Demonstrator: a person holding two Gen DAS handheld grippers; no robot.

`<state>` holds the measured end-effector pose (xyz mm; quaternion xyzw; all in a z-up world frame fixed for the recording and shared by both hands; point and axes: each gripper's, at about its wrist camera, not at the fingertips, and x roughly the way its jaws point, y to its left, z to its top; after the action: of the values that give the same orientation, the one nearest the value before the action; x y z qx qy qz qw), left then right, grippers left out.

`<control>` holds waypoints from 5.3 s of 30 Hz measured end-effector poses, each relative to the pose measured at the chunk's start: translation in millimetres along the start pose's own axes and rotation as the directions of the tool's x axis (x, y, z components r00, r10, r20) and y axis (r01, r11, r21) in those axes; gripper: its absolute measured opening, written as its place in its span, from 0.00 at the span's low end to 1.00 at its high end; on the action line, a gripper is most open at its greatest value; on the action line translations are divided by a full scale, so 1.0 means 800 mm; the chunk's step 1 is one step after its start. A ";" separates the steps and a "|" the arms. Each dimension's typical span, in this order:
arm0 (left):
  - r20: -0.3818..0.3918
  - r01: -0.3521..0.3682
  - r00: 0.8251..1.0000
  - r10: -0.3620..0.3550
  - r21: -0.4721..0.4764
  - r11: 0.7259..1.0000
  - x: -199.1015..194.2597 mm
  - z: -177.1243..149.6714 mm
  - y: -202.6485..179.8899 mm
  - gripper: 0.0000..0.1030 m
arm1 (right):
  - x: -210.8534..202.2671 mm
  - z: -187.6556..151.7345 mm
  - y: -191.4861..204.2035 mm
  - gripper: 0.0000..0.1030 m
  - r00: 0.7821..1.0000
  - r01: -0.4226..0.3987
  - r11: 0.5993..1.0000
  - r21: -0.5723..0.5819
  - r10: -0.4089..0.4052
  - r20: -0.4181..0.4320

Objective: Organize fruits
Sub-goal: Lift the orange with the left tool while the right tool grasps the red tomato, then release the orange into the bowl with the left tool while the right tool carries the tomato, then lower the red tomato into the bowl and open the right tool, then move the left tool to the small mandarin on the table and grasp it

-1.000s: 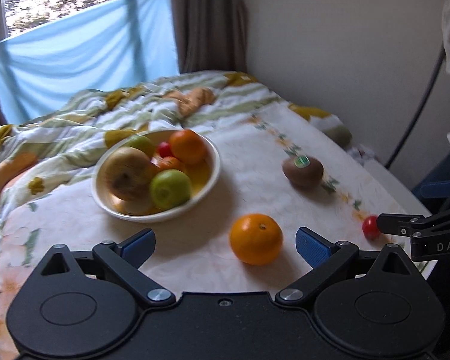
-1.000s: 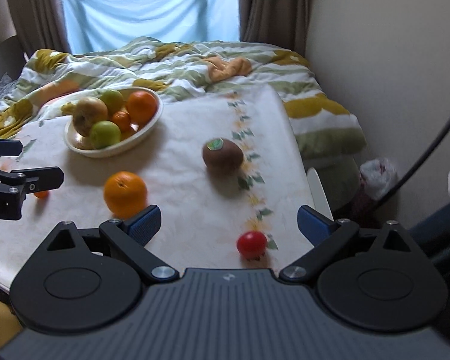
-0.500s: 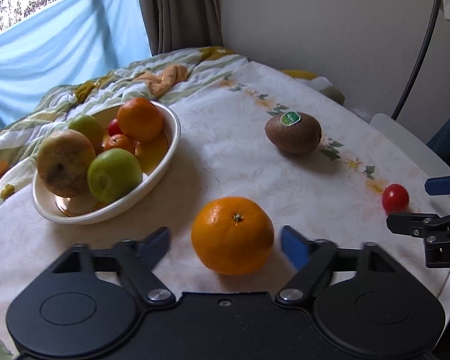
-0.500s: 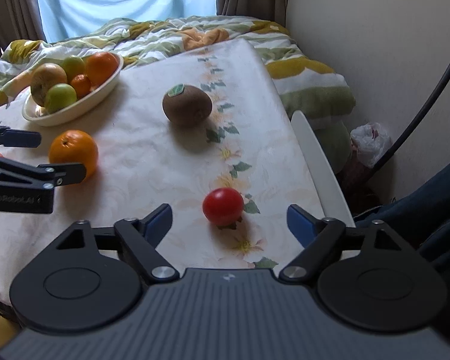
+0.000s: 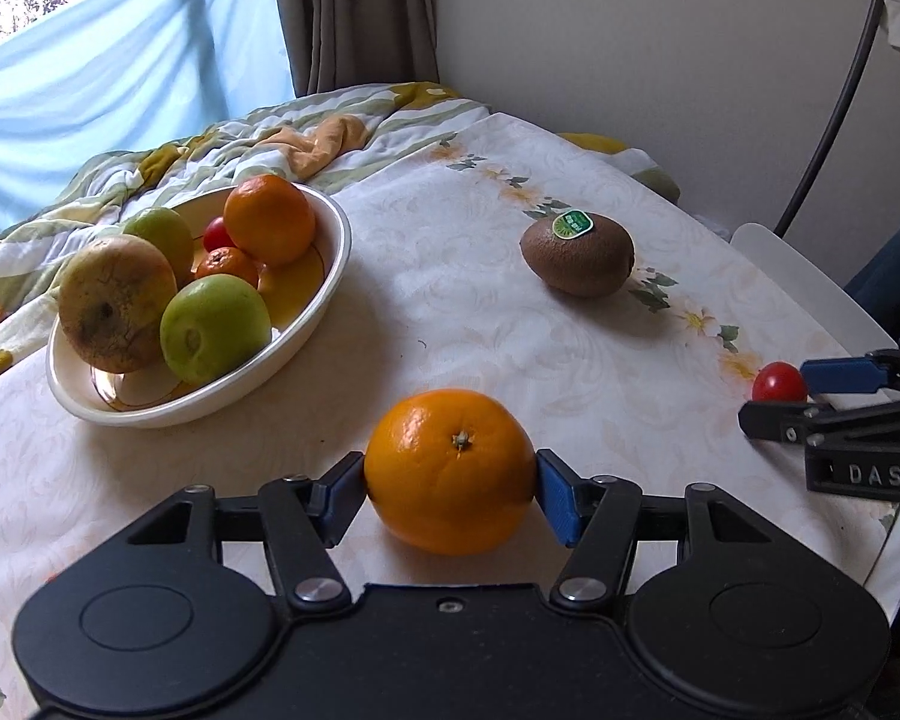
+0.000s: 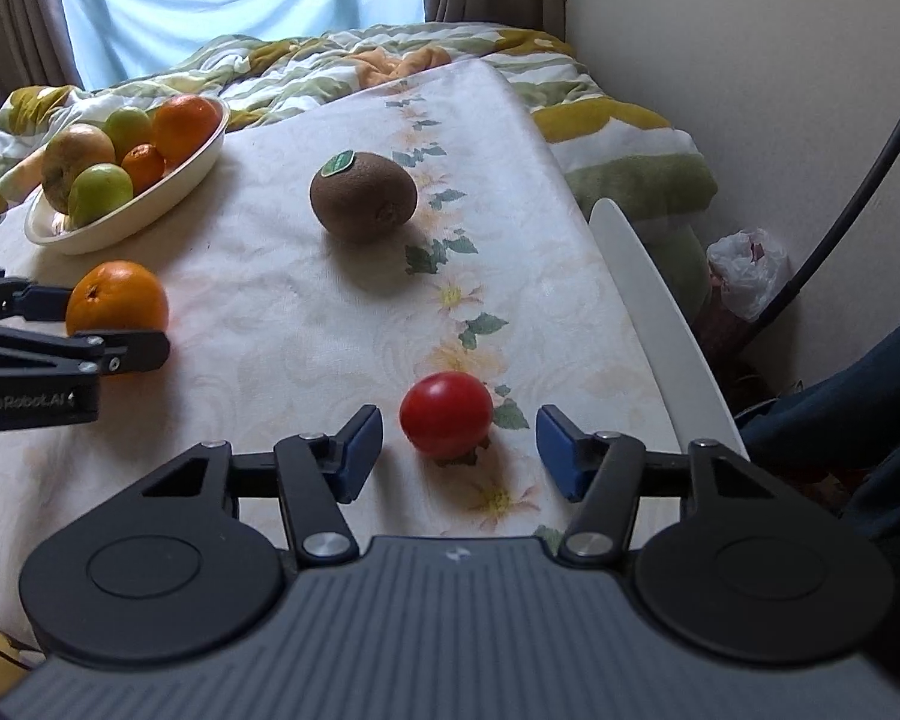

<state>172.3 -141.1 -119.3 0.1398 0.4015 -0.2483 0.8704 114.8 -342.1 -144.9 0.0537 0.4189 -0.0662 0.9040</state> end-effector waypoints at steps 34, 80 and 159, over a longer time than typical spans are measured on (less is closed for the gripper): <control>0.144 -0.056 0.986 0.080 -0.160 0.985 -0.141 0.012 0.015 0.62 | -0.083 0.049 0.041 0.46 0.988 -0.121 0.986 -0.114 0.131 0.085; -0.001 -0.328 0.935 0.355 -0.381 0.864 0.042 0.159 0.140 0.62 | 0.108 0.311 0.111 0.46 0.890 -0.425 0.806 -0.412 0.456 -0.026; 0.106 -0.332 0.896 0.432 -0.489 0.807 -0.222 0.009 0.148 1.00 | -0.030 0.194 0.178 1.00 0.934 -0.286 0.880 -0.379 0.344 0.096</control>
<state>142.8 11.4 26.9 -0.0186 0.3170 0.0214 0.9480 239.6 -223.8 -20.7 -0.0501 0.3354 0.1556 0.9278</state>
